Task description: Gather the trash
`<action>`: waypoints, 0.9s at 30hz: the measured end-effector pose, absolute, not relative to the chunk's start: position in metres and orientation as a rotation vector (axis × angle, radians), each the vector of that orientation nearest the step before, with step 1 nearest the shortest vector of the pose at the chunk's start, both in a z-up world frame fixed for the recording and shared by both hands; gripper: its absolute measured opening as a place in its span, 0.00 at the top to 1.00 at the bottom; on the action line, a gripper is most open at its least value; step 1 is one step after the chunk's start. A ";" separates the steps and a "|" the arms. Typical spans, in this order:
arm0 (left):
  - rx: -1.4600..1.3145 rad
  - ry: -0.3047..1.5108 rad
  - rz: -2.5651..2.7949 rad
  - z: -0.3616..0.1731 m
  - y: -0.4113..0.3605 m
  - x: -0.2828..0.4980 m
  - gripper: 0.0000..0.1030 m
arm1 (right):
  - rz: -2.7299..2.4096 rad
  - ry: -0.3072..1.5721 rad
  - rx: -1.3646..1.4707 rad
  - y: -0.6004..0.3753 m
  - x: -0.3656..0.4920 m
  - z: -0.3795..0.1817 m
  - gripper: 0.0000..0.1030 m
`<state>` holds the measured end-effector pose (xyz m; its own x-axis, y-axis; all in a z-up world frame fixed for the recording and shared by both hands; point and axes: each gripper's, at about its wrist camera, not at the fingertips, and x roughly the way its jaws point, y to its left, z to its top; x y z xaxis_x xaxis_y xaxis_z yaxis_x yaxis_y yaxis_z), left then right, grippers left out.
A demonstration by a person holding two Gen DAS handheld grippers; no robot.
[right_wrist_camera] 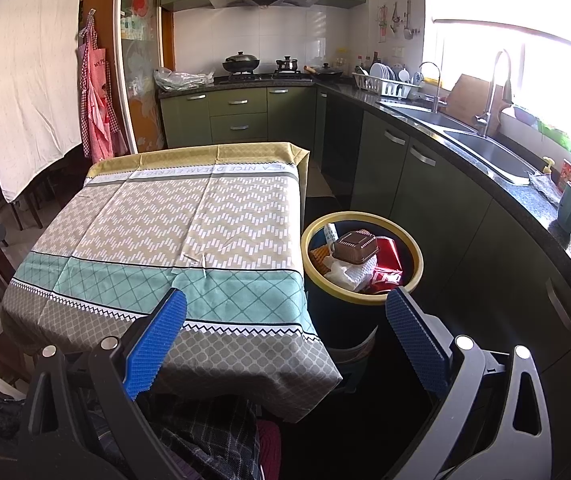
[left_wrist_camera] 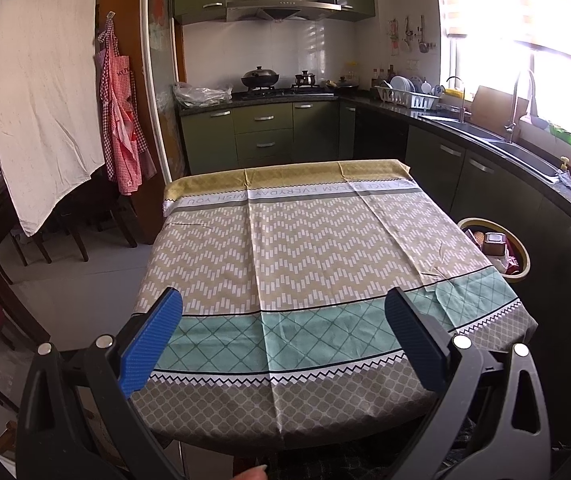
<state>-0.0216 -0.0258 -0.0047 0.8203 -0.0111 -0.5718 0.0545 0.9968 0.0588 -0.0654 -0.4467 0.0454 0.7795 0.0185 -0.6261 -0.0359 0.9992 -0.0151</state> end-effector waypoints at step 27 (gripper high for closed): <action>0.093 0.599 -0.034 -0.004 -0.030 -0.023 0.07 | 0.022 0.685 -0.020 -0.446 -0.065 0.043 0.05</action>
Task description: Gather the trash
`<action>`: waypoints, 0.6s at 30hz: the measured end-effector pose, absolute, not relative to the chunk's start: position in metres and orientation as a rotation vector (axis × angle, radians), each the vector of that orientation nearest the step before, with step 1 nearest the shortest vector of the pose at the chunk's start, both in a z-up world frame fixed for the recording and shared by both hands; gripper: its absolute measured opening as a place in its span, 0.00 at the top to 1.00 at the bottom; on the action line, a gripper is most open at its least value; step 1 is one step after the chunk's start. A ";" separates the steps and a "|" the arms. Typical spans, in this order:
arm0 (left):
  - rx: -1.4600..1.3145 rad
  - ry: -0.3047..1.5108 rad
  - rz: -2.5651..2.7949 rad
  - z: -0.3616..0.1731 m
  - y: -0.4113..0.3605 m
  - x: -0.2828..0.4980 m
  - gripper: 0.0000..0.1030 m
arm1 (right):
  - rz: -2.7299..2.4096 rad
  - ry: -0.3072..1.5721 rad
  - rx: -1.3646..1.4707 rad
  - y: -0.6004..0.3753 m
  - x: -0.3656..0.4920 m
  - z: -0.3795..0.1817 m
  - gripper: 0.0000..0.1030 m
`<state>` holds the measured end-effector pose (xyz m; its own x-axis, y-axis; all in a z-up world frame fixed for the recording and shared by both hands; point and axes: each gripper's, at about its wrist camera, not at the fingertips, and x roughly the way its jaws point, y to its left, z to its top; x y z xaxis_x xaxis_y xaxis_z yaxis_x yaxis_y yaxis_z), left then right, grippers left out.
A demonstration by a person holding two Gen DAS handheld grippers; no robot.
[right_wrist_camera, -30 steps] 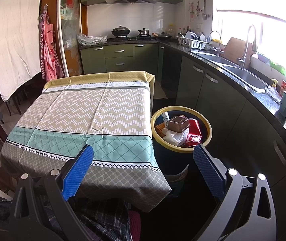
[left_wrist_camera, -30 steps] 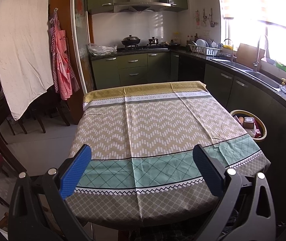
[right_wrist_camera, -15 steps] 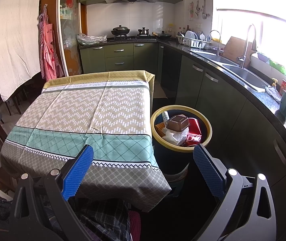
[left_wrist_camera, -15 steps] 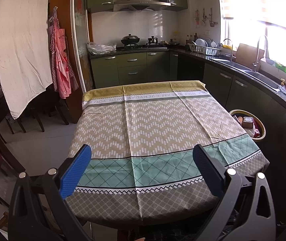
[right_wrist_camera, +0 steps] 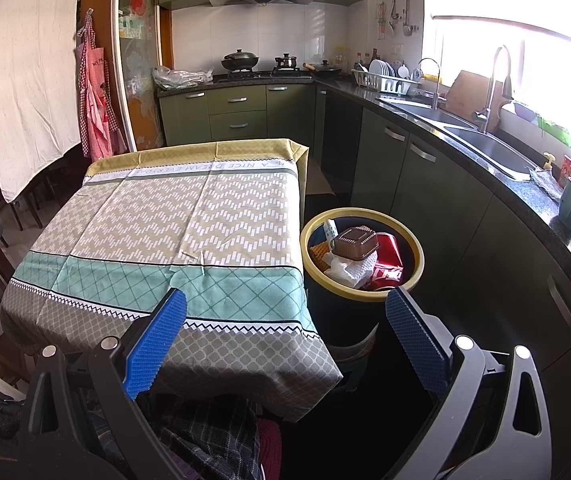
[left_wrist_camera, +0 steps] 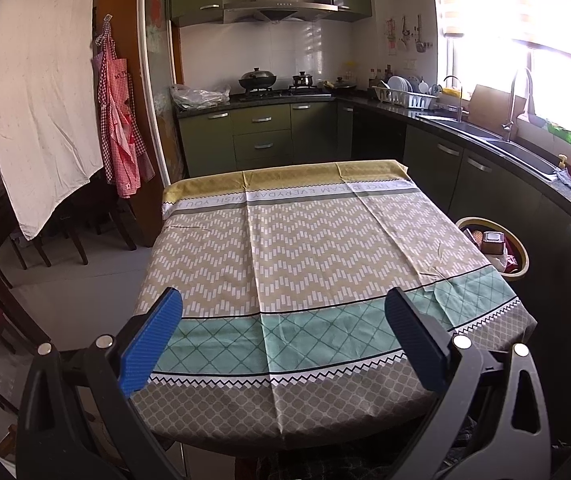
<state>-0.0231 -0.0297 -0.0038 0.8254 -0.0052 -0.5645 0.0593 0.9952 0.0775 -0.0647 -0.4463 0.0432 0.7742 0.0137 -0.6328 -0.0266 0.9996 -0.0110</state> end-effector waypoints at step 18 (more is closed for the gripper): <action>0.087 0.615 -0.037 -0.006 -0.031 -0.022 0.07 | 0.016 0.690 -0.011 -0.444 -0.064 0.037 0.05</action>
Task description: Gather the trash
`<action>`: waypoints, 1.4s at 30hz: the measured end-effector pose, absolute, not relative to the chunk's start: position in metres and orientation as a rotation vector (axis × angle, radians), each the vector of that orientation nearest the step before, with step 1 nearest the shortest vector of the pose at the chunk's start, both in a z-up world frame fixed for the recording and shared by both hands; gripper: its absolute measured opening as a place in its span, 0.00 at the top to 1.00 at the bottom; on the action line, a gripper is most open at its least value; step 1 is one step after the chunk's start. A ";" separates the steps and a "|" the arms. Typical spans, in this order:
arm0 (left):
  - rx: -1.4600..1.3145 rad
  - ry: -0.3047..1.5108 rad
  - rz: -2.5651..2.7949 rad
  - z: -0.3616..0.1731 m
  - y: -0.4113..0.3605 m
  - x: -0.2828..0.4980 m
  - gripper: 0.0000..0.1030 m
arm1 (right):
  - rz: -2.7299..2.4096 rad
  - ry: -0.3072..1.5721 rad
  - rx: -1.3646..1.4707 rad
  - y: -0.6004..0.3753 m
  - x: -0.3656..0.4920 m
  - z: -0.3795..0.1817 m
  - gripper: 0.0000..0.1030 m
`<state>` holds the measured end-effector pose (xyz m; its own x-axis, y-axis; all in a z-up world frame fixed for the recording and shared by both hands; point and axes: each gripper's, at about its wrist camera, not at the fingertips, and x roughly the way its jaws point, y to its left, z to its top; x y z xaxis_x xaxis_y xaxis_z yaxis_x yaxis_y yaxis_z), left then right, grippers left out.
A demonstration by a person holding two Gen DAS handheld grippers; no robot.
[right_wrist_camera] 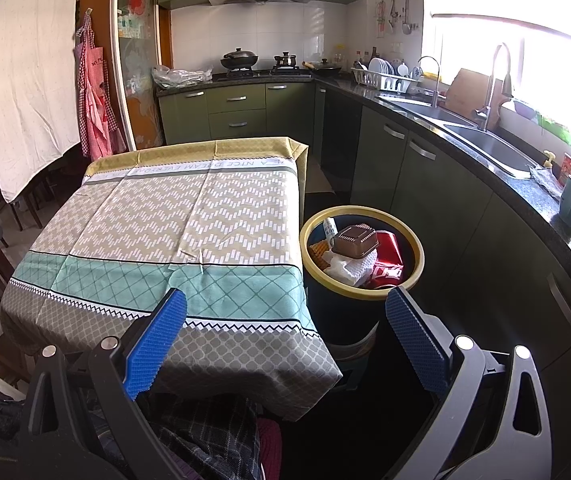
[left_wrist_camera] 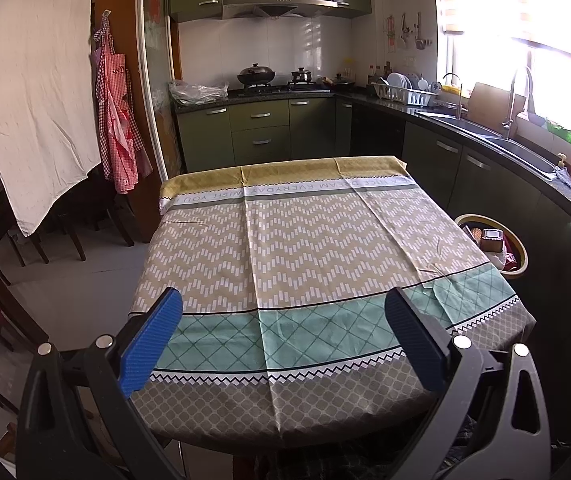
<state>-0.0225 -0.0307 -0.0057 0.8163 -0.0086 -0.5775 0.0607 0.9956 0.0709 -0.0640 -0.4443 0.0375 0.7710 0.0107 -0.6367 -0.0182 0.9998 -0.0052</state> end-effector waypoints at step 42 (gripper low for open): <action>0.061 0.545 -0.044 0.023 -0.032 -0.022 0.06 | 0.020 0.702 0.005 -0.445 -0.059 0.032 0.05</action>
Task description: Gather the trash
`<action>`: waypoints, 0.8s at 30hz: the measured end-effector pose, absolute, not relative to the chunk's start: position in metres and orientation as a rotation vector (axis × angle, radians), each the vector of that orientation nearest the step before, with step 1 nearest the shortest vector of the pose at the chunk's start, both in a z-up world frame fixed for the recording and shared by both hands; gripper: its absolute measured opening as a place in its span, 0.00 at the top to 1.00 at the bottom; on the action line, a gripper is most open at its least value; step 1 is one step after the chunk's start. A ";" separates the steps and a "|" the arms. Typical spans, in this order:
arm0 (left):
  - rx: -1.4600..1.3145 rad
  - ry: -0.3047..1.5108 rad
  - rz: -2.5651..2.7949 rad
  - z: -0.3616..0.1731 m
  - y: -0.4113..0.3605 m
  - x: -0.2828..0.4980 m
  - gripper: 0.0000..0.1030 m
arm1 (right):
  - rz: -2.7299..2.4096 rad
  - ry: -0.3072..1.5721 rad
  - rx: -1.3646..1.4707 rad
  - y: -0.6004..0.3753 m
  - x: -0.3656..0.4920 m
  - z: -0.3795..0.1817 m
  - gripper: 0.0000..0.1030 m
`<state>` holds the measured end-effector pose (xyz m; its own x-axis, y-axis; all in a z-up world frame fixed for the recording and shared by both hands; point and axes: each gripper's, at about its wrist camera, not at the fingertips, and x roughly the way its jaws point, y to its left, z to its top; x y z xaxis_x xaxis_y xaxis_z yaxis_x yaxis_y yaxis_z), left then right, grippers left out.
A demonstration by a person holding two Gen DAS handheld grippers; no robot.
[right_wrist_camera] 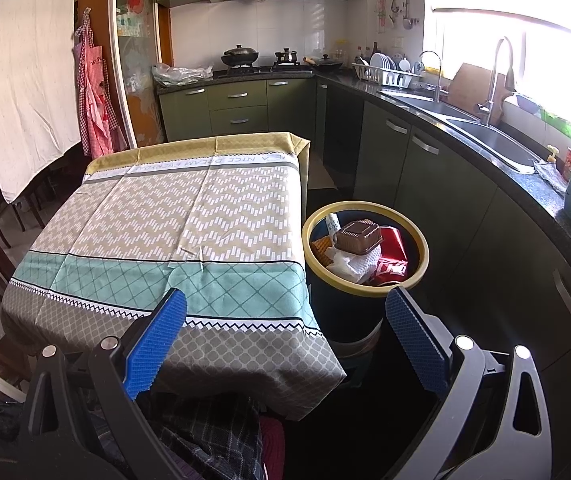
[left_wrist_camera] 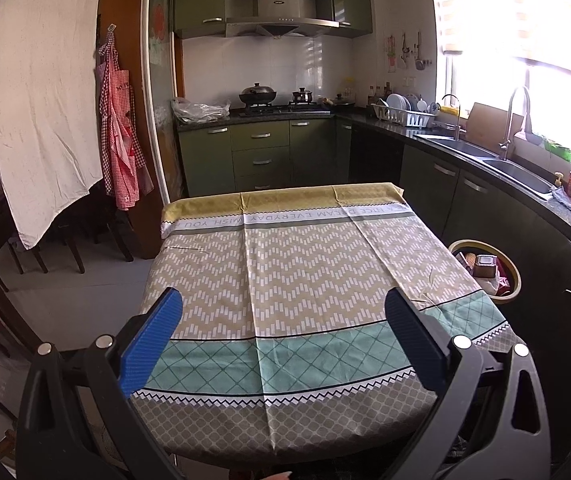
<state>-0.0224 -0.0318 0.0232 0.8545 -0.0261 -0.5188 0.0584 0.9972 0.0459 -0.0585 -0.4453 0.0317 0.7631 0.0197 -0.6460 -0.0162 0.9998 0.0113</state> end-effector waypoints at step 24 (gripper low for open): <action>0.065 0.536 0.030 0.022 -0.015 -0.026 0.06 | 0.028 0.679 0.011 -0.446 -0.062 0.041 0.05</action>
